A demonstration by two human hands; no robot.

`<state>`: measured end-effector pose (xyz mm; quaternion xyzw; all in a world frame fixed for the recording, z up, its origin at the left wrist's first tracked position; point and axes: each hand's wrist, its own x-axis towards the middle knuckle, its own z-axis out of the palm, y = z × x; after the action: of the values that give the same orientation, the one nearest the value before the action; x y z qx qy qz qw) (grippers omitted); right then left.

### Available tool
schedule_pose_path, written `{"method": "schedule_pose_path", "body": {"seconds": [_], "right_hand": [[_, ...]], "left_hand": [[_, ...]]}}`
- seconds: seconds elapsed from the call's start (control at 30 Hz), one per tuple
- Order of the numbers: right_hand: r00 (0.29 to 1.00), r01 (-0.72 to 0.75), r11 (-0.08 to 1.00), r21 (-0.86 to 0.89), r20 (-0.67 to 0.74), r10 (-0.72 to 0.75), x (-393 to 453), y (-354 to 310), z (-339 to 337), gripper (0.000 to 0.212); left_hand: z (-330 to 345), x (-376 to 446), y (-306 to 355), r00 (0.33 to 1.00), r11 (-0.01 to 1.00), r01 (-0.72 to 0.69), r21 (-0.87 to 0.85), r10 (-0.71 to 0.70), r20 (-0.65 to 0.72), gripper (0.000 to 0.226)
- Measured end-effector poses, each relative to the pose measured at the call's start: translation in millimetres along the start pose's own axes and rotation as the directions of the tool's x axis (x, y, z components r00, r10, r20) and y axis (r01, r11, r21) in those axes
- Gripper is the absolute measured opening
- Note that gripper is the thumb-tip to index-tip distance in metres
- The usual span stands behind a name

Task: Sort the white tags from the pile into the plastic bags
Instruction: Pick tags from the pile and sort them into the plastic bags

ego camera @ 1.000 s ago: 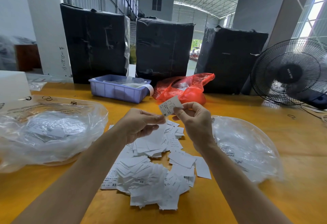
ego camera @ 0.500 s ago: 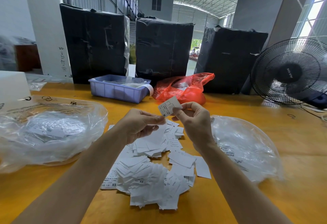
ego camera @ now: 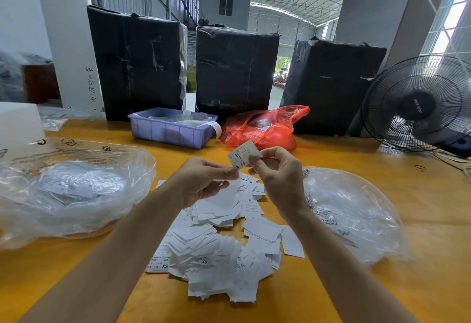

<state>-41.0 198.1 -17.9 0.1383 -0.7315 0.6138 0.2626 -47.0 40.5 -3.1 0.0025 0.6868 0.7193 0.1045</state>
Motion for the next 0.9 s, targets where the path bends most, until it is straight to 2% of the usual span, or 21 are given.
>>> {"method": "schedule_pose_path", "body": {"seconds": [0.17,0.4,0.57,0.7,0.73,0.8,0.9], "right_hand": [[0.999,0.001,0.999,-0.044,0.043,0.0,-1.3,0.7,0.6,0.015],[0.989,-0.048,0.999,-0.009,0.141,0.049,-0.2,-4.0,-5.8,0.013],[0.978,-0.086,0.996,-0.019,0.188,0.088,2.1,-5.7,-8.8,0.012],[0.951,-0.101,0.993,-0.062,0.287,0.114,4.3,-7.2,-13.7,0.024],[0.945,-0.088,0.992,-0.086,0.308,0.111,4.6,-8.4,-15.0,0.021],[0.96,-0.065,0.994,-0.089,0.266,0.087,5.8,-9.0,-17.0,0.011],[0.98,-0.148,0.989,0.017,0.139,0.145,9.8,-8.9,-20.1,0.01]], "left_hand": [[0.3,-0.4,0.5,1.0,1.0,-0.005,-0.018,0.005,-0.013,0.013],[-3.3,2.2,2.1,0.996,0.999,-0.022,-0.05,0.017,-0.092,0.022],[-3.5,2.3,1.0,0.998,1.0,-0.006,0.026,0.008,-0.057,0.016],[-1.1,0.7,0.5,1.0,0.986,-0.015,0.168,0.018,-0.016,0.028],[-0.6,0.2,0.5,1.0,0.983,-0.022,0.182,0.024,-0.009,0.031],[-0.6,-0.5,0.6,0.999,0.981,-0.039,0.188,0.039,0.007,0.033],[-1.9,-0.6,0.4,0.998,0.982,-0.054,0.181,0.05,0.028,0.031]]}}
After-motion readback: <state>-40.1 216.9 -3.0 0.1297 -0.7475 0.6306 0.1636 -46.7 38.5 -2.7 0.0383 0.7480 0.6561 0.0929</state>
